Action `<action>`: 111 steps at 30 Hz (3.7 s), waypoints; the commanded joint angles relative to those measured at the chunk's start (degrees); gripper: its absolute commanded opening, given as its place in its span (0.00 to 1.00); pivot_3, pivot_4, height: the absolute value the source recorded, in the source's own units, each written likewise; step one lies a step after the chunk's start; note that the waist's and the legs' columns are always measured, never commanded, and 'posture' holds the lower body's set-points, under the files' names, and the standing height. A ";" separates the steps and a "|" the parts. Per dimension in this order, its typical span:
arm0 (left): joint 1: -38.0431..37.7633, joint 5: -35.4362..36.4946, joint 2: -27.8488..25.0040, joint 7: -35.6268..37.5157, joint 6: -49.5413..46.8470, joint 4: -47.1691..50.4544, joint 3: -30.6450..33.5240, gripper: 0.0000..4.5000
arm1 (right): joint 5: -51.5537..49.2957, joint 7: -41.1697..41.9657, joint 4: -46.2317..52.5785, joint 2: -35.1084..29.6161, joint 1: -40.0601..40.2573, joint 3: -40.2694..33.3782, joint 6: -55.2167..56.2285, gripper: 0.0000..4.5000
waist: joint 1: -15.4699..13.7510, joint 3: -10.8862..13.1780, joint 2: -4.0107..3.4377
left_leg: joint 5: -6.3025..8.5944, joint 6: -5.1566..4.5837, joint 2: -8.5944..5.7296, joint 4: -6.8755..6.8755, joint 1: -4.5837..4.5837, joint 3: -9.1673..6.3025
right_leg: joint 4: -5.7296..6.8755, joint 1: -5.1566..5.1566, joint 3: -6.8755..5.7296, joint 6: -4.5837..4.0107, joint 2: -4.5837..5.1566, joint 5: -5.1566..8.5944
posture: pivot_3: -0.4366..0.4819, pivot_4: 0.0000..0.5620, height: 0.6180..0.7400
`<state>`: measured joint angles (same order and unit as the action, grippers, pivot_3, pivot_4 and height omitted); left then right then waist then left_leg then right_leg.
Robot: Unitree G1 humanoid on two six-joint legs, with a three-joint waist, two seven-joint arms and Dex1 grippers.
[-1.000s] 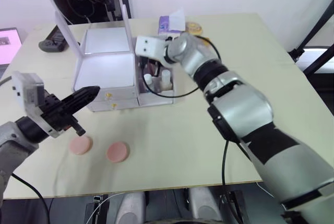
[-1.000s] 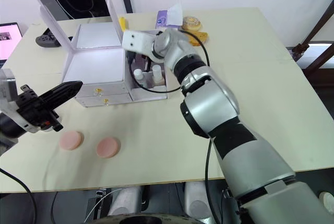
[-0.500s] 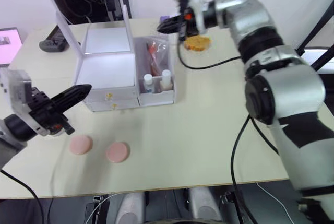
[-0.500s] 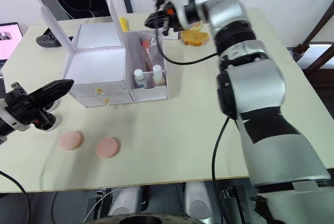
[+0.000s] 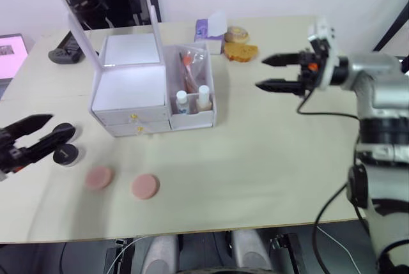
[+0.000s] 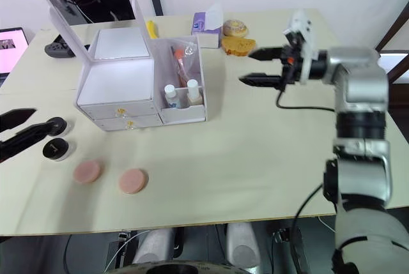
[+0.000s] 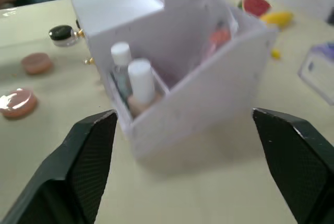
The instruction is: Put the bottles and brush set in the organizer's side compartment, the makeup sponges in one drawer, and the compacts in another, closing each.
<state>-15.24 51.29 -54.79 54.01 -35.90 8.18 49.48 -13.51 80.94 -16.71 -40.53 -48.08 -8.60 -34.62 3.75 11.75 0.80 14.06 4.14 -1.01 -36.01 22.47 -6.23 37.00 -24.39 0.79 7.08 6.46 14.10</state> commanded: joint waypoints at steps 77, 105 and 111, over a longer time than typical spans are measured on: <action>-0.14 -18.02 34.52 -54.53 -2.60 47.38 -39.77 0.99 | -29.63 -26.97 43.41 0.08 11.48 6.80 -14.19 0.99 | -3.16 -0.23 0.05 | -0.08 -0.44 -1.06 -0.15 -0.02 -1.25 | -0.38 1.06 -1.11 0.22 1.06 0.62 | 0.48 0.27 1.00; 11.11 -40.36 45.57 -50.69 20.06 23.99 -50.24 0.81 | -27.86 -27.80 43.06 -2.23 7.36 8.96 -13.50 1.00 | -3.29 -0.24 0.06 | -0.06 -0.49 -1.06 -0.13 0.08 -1.17 | -0.88 1.16 -1.12 0.46 1.05 0.29 | 0.48 0.27 1.00; 12.28 -40.27 46.78 -50.39 20.07 23.37 -50.13 0.69 | -27.66 -28.21 43.26 -2.41 7.38 8.81 -13.17 1.00 | -3.24 -0.24 0.06 | -0.06 -0.49 -1.06 -0.12 0.08 -1.17 | -0.89 1.17 -1.11 0.48 1.06 0.28 | 0.48 0.27 1.00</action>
<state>-3.62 11.38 -8.21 3.40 -16.97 30.59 -0.94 -41.24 53.04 24.65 -42.53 -39.99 1.66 -48.93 0.51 11.51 0.86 14.00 3.64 -2.07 -36.13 22.54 -7.40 36.12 -23.22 -0.33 7.55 7.52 14.39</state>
